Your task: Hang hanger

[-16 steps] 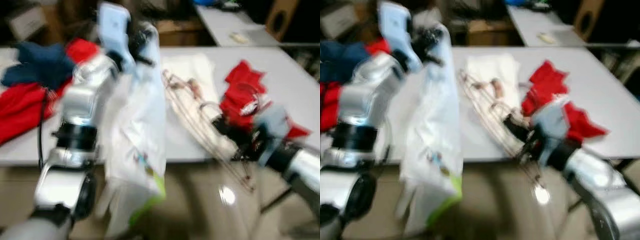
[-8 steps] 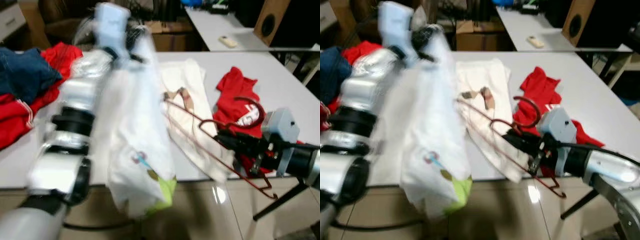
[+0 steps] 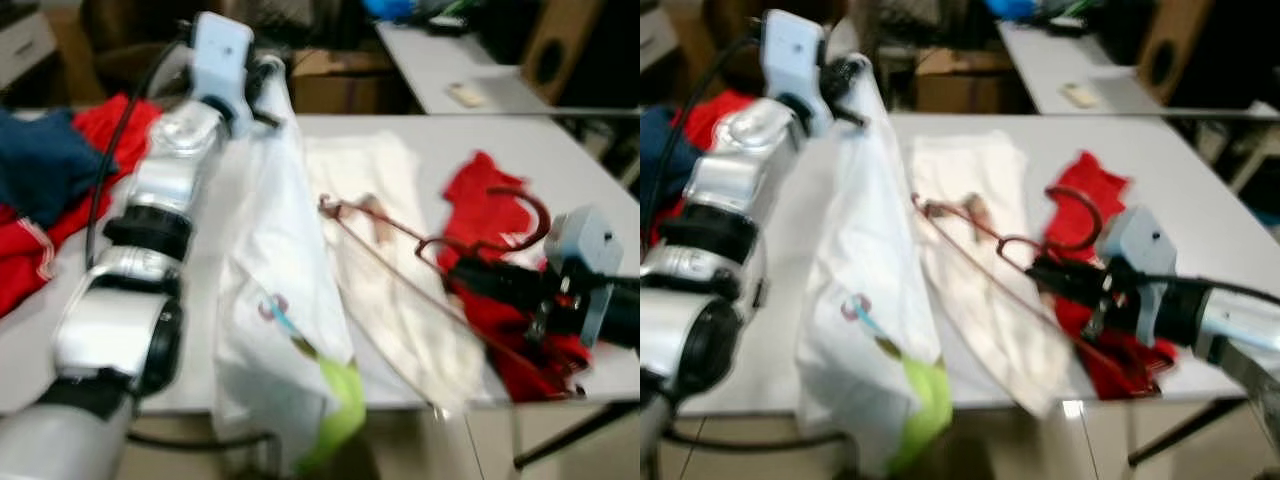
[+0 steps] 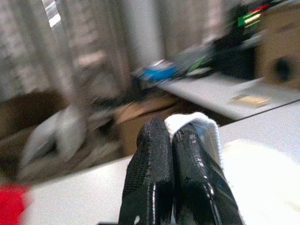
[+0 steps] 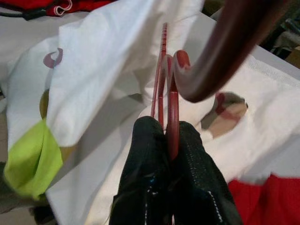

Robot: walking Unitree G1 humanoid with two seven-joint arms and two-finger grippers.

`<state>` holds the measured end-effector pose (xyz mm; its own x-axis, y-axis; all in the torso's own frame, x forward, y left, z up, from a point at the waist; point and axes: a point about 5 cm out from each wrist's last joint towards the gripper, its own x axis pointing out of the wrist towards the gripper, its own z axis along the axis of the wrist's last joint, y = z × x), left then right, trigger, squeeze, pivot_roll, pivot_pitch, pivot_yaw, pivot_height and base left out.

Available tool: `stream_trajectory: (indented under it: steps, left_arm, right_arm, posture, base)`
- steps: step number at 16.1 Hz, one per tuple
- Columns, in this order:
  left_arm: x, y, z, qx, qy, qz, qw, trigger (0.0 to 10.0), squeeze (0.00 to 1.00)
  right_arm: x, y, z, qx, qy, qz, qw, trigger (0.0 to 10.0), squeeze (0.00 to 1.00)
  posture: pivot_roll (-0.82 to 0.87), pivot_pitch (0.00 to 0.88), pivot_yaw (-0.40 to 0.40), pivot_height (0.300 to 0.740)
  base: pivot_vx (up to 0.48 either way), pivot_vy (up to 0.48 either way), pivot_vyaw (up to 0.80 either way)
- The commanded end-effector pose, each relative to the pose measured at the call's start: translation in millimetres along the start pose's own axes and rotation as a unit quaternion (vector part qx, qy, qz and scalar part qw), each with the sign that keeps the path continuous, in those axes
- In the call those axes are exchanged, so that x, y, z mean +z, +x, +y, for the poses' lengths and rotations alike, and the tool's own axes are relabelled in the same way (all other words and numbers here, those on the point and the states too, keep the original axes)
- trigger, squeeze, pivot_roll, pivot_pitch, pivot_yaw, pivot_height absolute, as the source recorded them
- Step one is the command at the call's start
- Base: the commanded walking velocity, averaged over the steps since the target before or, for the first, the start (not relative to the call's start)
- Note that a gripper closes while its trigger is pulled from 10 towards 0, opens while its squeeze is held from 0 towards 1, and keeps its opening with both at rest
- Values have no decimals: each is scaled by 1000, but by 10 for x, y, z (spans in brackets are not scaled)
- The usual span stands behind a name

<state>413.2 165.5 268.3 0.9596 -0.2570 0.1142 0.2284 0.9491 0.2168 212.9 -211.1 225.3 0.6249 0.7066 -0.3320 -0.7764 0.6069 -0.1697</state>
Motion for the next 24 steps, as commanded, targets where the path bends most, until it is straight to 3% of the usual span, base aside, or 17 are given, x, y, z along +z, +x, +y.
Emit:
stream_trajectory:
  steps: [1,3,5,7,12,16,18,19,21,23,24]
  left_arm:
    - [62,38,-44,1,2,-6,1000,10000,0]
    - [22,58,-66,-9,18,9,1000,10000,0]
    - [82,98,-141,-27,10,-8,1000,10000,0]
    - [129,122,-194,-41,7,-18,999,10000,0]
    - [409,151,-381,-121,-15,-68,990,10000,0]
    - [667,29,-542,-222,-42,-105,968,10000,0]
    - [800,-173,-484,-265,-40,-123,956,10000,0]
    - [810,-200,-471,-268,-38,-124,955,10000,0]
    - [1068,-541,-321,-321,-74,-169,929,10000,0]
    - [1214,-660,-239,-331,-88,-198,919,10000,0]
    - [1339,-700,-150,-316,-104,-232,914,10000,0]
  right_arm:
    - [63,-101,-88,-23,-16,-4,1000,10000,0]
    - [142,-207,-132,-27,-17,-19,999,10000,0]
    - [236,-259,-114,-7,-20,-48,999,10000,0]
    - [255,-236,-64,15,-18,-55,998,10000,0]
    - [163,84,36,59,-8,-47,997,10000,0]
    - [136,452,30,95,-27,-37,994,10000,0]
    - [173,737,-177,59,-74,-28,995,10000,0]
    - [186,769,-214,51,-80,-28,995,10000,0]
    - [623,1038,-725,-50,-151,-67,985,10000,0]
    - [978,1089,-976,-119,-201,-99,967,10000,0]
    - [1320,1029,-1132,-180,-227,-147,946,10000,0]
  posture:
    - [14,13,7,740]
    - [19,9,12,740]
    - [18,10,15,740]
    - [19,11,14,740]
    - [28,15,7,740]
    - [25,23,7,740]
    - [22,26,14,740]
    - [24,26,13,740]
    - [49,33,-12,740]
    - [53,33,-16,740]
    - [56,32,-20,740]
  base:
    - [262,0,0]
    - [0,0,0]
    - [0,0,0]
    - [0,0,0]
    - [0,0,0]
    - [0,0,0]
    - [0,0,0]
    - [0,0,0]
    - [0,0,0]
    - [0,0,0]
    - [0,0,0]
